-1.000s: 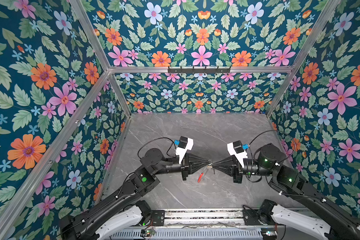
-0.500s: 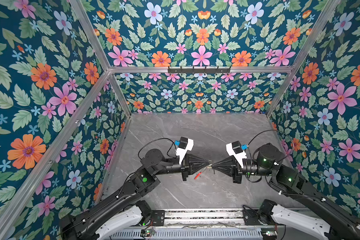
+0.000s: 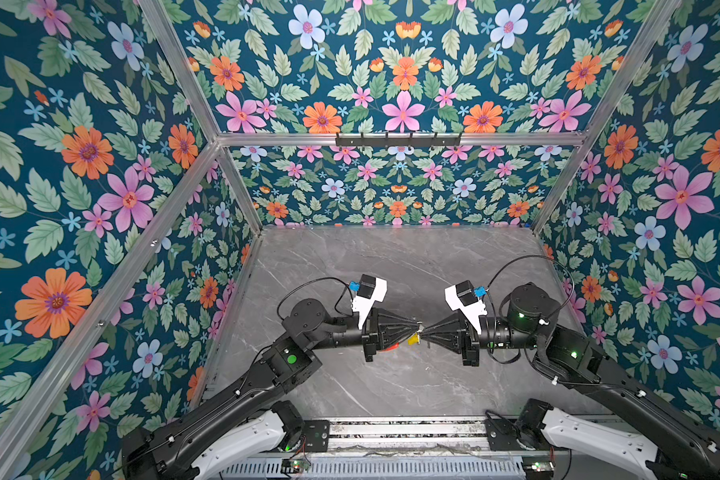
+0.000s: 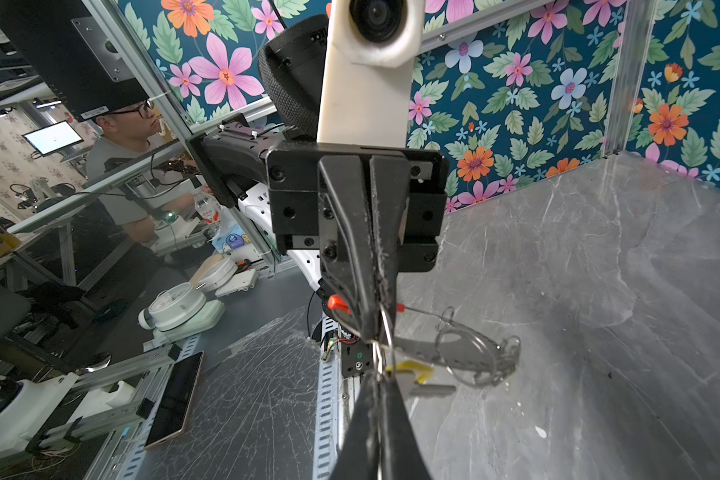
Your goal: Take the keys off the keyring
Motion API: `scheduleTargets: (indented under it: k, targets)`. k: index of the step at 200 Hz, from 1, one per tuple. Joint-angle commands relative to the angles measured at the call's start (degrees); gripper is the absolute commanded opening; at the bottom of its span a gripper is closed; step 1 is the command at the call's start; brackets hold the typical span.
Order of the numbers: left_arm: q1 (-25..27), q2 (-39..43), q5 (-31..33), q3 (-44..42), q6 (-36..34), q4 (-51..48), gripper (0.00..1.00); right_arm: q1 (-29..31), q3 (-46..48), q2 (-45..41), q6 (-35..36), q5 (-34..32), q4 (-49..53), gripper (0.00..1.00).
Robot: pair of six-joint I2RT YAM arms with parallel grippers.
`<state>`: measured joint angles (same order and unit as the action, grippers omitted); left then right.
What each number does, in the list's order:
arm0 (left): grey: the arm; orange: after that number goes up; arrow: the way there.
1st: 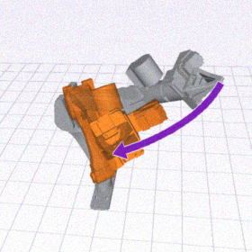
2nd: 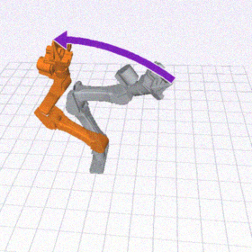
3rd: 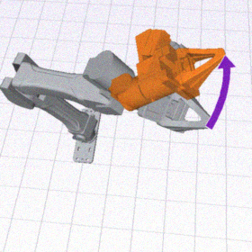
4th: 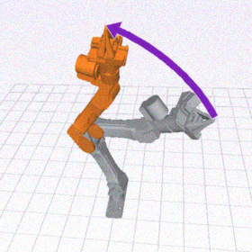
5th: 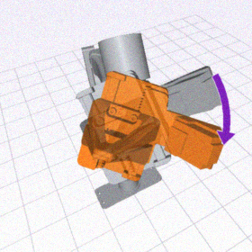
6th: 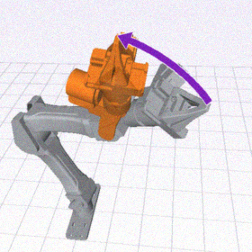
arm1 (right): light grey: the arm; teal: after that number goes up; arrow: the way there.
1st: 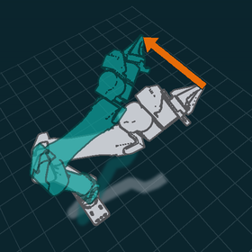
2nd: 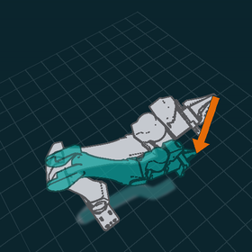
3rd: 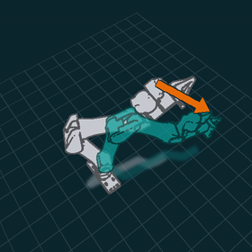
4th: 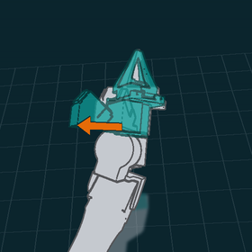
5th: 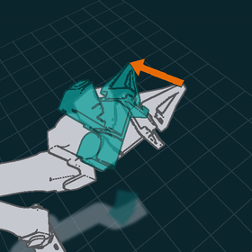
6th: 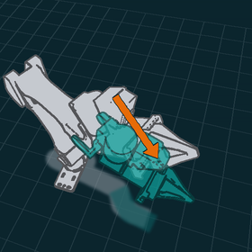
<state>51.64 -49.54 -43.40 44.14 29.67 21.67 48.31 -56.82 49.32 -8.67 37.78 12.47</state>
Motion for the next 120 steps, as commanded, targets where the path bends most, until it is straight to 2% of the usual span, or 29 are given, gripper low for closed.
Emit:
scheduleTargets:
  k: [1, 29, 40, 61, 84, 120]
  targets:
    - [0.04, 0.74, -0.21, -0.34, -0.22, 4.72, 0.00, 0.05, -0.56, -0.43, -0.39, -0.44, 1.77, 0.05]
    - [0.00, 1.90, 0.81, -1.39, -0.50, 5.10, 0.00, 0.10, -1.68, -2.19, 0.45, -1.96, 3.76, 0.33]
    - [0.04, 2.08, 1.01, -1.83, -0.62, 5.50, 0.00, 0.09, -2.07, -2.96, 0.49, -2.35, 3.54, 0.40]
    - [0.04, 2.70, 1.45, -3.09, -0.15, 7.91, 0.00, 0.11, -1.54, -4.03, -0.80, -4.26, -0.51, 0.44]
    - [0.04, 3.21, 2.04, -4.24, 0.38, 10.64, 0.00, 0.09, 1.16, -5.07, -4.01, -7.40, -9.29, 0.47]
    - [0.02, 3.75, 2.65, -6.28, 1.70, 16.00, 0.00, 0.04, 2.65, -2.88, -8.35, -5.22, -17.66, 0.48]
